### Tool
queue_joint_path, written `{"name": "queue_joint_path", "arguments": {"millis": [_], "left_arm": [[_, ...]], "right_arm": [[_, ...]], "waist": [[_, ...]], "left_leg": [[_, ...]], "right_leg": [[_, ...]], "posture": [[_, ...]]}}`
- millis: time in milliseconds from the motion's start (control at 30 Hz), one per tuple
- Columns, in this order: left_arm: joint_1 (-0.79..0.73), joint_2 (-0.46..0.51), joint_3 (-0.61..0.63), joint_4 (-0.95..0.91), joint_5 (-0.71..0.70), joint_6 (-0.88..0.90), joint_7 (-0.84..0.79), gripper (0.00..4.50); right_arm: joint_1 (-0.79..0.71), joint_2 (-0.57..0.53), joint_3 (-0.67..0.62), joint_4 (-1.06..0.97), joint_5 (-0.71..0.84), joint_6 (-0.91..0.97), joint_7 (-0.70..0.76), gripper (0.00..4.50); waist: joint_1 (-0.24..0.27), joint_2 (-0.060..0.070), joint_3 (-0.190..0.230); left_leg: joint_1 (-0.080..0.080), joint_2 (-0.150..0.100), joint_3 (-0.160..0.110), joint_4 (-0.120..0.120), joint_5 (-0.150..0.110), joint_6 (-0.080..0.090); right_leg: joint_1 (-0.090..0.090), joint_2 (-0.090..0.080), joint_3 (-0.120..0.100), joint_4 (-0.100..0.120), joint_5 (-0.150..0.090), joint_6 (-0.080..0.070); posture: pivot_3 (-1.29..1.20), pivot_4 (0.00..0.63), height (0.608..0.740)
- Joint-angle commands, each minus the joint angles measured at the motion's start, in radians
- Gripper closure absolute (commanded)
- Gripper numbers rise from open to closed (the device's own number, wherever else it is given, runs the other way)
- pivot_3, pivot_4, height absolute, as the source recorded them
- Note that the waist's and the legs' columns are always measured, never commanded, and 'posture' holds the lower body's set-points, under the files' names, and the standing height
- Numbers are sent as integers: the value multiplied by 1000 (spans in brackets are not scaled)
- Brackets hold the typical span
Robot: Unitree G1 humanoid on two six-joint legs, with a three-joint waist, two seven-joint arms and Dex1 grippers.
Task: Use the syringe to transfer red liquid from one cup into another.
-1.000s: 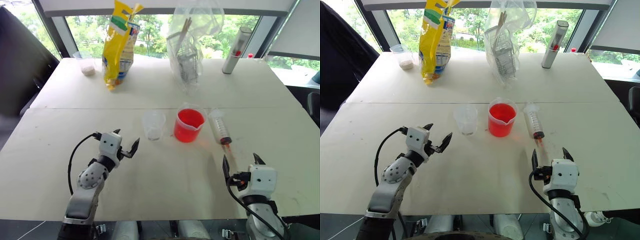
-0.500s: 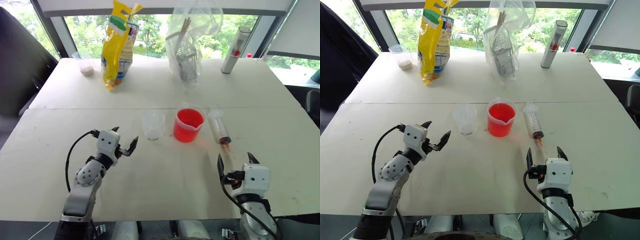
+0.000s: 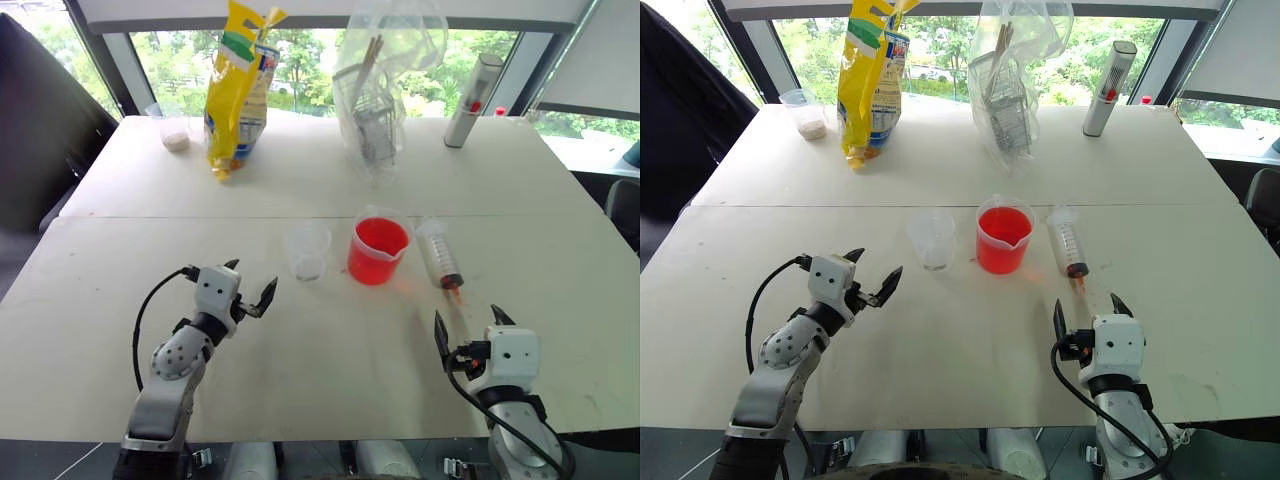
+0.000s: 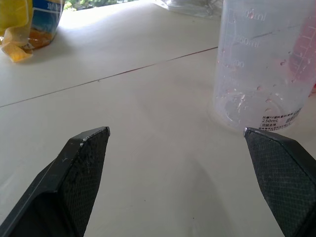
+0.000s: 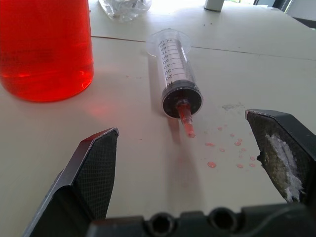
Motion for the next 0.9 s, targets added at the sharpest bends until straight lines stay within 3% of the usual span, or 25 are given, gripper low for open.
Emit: {"name": "queue_joint_path", "arguments": {"millis": [33, 267, 467, 567, 633, 767, 900], "left_arm": [[-58, 30, -9, -41, -65, 45, -76, 0], [-286, 224, 3, -36, -276, 256, -368, 0], [-495, 385, -18, 58, -385, 353, -636, 0], [-586, 434, -63, 127, -372, 329, -773, 0], [-631, 435, -85, 165, -355, 304, -812, 0], [-706, 415, -98, 227, -338, 273, -848, 0], [-728, 402, -106, 244, -319, 252, -855, 0]], "right_arm": [[-22, -60, -67, -102, 79, 70, 76, 46], [-185, -281, -270, -236, 383, 456, 270, 46], [-594, -633, -396, -68, 654, 910, 416, 46], [-913, -784, -253, 185, 702, 1127, 473, 46], [-1075, -825, -141, 332, 698, 1221, 492, 46], [-1356, -800, 87, 639, 644, 1294, 536, 46], [-1505, -756, 283, 877, 558, 1241, 587, 46]], "waist": [[-1, 0, 0], [-3, 1, 0], [-7, 4, 4], [-7, 6, 6], [-5, 7, 8], [-3, 7, 8], [-2, 8, 8]], "left_leg": [[0, 0, 0, 0, 0, 0], [1, 0, 0, 0, 0, 0], [0, -1, 1, 3, 0, 0], [1, -1, 1, 2, 0, 1], [-1, -1, 1, 1, 0, 1], [-2, 0, 1, 0, -1, 3], [-9, 1, 2, 0, -2, 5]], "right_leg": [[0, 0, 0, 0, 0, 0], [0, 3, 0, 1, 1, 2], [0, 5, 1, 1, 2, 2], [0, 7, 1, 0, 1, 2], [-2, 7, 3, 0, 0, -1], [-4, 9, 3, 0, 2, 1], [-11, 10, 4, 0, 2, 2]], "posture": [[0, 150, 739], [0, 150, 739], [0, 150, 739], [0, 150, 739], [0, 150, 739], [0, 150, 739], [0, 150, 739]]}}
